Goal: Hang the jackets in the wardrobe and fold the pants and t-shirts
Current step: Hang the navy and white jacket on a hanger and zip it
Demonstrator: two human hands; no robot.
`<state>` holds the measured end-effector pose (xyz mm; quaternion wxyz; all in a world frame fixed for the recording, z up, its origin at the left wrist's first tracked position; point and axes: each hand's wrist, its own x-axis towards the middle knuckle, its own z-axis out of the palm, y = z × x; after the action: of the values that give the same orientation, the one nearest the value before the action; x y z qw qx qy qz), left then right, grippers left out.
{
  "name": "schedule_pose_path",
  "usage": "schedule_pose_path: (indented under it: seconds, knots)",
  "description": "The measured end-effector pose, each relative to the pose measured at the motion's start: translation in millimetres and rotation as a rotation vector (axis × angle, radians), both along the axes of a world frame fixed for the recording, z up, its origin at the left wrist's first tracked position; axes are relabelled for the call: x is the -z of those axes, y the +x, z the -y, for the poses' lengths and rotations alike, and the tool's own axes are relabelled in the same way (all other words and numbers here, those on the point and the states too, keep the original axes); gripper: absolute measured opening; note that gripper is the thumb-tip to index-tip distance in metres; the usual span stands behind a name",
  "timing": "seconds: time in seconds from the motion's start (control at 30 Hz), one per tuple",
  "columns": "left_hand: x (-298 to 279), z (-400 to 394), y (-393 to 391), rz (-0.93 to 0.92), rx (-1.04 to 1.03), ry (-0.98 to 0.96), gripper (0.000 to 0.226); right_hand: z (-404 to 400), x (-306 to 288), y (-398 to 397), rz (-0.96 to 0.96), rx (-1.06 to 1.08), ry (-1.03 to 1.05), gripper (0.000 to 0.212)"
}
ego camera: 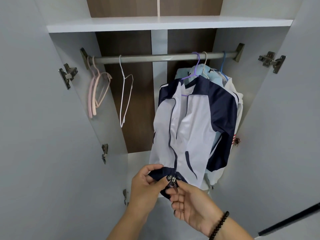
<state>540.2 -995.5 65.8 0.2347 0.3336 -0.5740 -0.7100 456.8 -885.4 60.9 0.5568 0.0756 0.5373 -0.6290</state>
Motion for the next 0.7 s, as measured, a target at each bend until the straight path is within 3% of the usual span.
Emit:
schedule_pose_path:
  seconds: [0.1, 0.43, 0.7]
  knots:
    - [10, 7, 1, 0.029, 0.023, -0.011, 0.031, 1, 6, -1, -0.032, -0.071, 0.019, 0.039]
    - [46, 35, 13, 0.241, 0.083, -0.079, 0.037, 36, 13, -12, 0.04, -0.036, 0.123, 0.041]
    - [62, 72, 25, 0.288, 0.138, -0.036, 0.033, 73, 13, -33, 0.024, 0.04, 0.136, 0.038]
